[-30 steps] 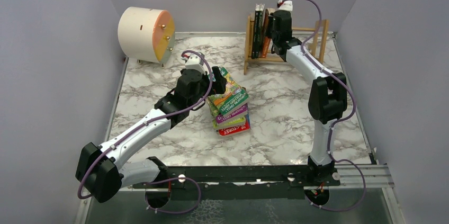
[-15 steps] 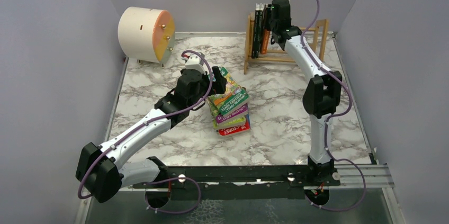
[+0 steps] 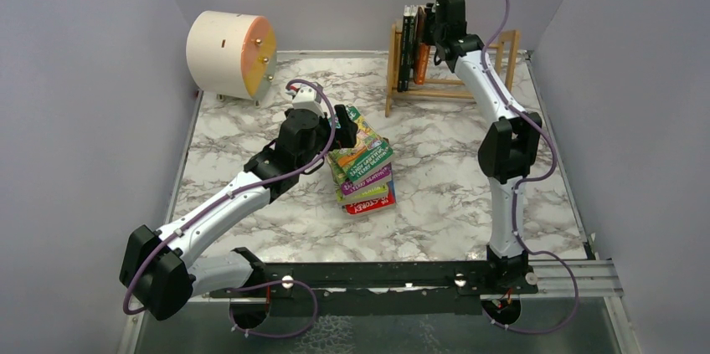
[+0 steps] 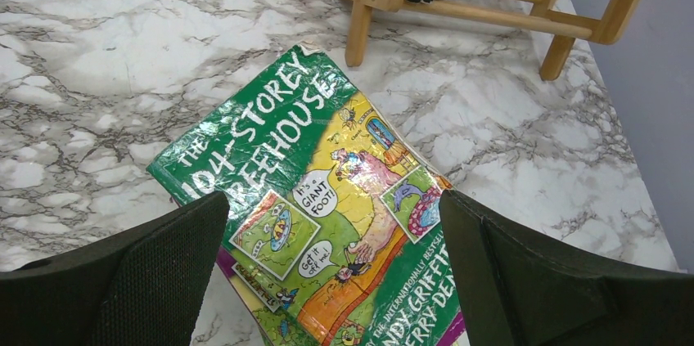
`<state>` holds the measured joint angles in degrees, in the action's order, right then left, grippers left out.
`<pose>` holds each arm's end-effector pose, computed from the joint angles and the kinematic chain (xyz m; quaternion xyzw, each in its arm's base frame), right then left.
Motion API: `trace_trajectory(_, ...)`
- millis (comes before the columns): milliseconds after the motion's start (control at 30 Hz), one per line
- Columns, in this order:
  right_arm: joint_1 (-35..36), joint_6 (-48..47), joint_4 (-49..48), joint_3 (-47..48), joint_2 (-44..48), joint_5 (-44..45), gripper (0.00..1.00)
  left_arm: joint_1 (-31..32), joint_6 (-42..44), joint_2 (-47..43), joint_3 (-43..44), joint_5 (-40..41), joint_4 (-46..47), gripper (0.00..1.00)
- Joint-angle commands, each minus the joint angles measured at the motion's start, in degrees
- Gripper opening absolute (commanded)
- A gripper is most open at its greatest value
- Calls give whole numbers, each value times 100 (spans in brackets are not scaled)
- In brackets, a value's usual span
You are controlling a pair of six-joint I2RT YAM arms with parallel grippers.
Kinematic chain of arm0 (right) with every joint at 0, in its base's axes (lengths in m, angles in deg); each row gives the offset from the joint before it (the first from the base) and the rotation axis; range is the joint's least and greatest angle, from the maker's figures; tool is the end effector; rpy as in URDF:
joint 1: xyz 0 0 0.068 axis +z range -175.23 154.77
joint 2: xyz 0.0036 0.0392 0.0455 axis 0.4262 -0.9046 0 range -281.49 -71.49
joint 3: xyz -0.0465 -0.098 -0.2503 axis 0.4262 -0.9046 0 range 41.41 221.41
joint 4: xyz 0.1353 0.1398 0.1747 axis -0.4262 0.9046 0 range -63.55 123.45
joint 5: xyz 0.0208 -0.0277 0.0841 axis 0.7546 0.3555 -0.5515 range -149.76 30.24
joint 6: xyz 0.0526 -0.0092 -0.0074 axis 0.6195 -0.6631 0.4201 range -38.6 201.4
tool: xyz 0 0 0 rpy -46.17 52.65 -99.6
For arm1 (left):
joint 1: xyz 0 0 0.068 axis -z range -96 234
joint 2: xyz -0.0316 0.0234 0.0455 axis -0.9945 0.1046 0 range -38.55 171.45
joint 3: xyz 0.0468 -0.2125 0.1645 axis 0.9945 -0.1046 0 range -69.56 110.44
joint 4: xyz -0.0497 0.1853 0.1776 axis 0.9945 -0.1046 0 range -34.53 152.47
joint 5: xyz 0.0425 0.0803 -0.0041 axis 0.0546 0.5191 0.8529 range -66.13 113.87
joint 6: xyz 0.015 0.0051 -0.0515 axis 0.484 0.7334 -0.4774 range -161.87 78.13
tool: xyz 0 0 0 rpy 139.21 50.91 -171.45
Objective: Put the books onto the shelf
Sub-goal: Place the book on the shelf.
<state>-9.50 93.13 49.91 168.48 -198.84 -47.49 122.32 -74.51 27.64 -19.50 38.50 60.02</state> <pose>0.5075 0.1350 0.3383 0.0293 0.8342 0.0420 0.5491 0.2160 -0.1592 0.3100 -0.0343 0.8081 -0.2518 0.5314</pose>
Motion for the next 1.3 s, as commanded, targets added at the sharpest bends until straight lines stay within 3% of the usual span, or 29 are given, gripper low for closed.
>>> trace_trajectory(0, -43, -23, -154, 320, 0, -350, 1, -18, -27, 21, 17, 66, 67, 98)
trace_trajectory(867, -46, 389, 252, 432, -198, -950, 1, -27, 3, -38, -12, 81, 62, 98)
trace_trajectory(1267, -43, 486, -51, 46, 28, -1016, 36, -27, 6, -1, 1, 92, 76, 98)
